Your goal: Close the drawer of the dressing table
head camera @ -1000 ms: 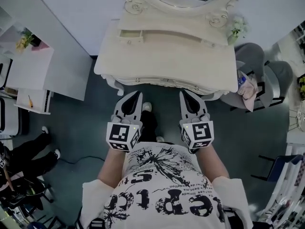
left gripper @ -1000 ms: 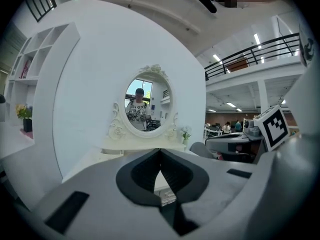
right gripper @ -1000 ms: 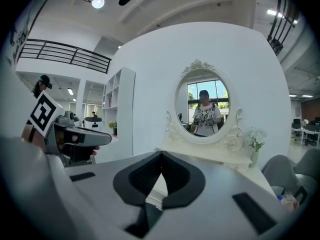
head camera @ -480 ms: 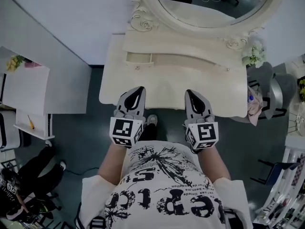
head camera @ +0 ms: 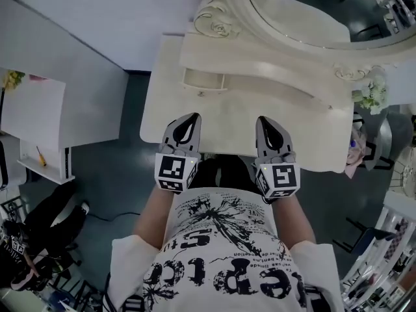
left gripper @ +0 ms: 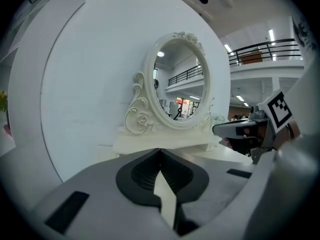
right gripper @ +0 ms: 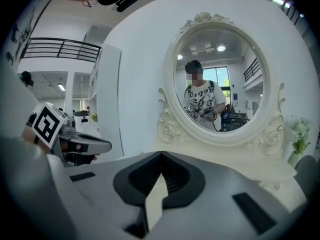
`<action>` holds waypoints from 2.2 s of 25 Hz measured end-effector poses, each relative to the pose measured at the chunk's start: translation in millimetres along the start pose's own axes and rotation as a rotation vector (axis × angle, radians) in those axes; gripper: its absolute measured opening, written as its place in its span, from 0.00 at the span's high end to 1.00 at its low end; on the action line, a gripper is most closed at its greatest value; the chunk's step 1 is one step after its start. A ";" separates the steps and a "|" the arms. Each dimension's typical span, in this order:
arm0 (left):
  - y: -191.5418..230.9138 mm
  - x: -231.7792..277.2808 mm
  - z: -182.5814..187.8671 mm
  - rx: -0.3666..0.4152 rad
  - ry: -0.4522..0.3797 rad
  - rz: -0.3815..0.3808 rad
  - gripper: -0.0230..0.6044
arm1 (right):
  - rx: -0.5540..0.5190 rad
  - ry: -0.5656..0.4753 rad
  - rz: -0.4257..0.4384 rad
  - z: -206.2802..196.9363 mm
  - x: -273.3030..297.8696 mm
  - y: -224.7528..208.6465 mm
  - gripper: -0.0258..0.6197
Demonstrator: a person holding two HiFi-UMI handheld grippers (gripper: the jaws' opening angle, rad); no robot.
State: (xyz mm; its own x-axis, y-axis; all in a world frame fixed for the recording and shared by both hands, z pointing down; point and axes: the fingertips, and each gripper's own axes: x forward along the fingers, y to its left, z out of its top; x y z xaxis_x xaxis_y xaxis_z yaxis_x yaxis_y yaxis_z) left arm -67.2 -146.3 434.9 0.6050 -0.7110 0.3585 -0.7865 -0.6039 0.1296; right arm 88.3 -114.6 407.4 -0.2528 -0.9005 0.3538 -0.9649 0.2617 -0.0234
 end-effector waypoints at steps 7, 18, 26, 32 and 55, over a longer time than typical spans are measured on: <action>21.0 35.0 -46.1 -0.045 0.024 0.060 0.93 | -0.001 0.035 0.089 -37.3 46.1 -5.8 0.94; 47.9 93.1 -113.8 -0.145 0.112 0.115 0.92 | 0.008 0.126 0.162 -90.2 97.5 -14.0 0.94; 59.0 121.2 -122.0 -0.209 0.145 0.140 0.76 | 0.001 0.166 0.189 -105.7 108.7 -11.2 0.94; 64.7 131.0 -124.8 -0.169 0.172 0.145 0.76 | 0.013 0.171 0.199 -106.5 114.5 -3.7 0.94; 75.2 159.8 -114.7 -0.115 0.220 0.131 0.80 | 0.031 0.191 0.129 -106.8 111.5 -27.3 0.94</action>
State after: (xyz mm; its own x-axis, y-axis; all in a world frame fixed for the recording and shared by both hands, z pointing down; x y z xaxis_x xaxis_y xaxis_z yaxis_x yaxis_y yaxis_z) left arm -43.8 -264.0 608.1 0.4654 -0.6772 0.5699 -0.8728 -0.4582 0.1683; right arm 94.1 -185.0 547.3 -0.3586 -0.7773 0.5169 -0.9280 0.3568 -0.1074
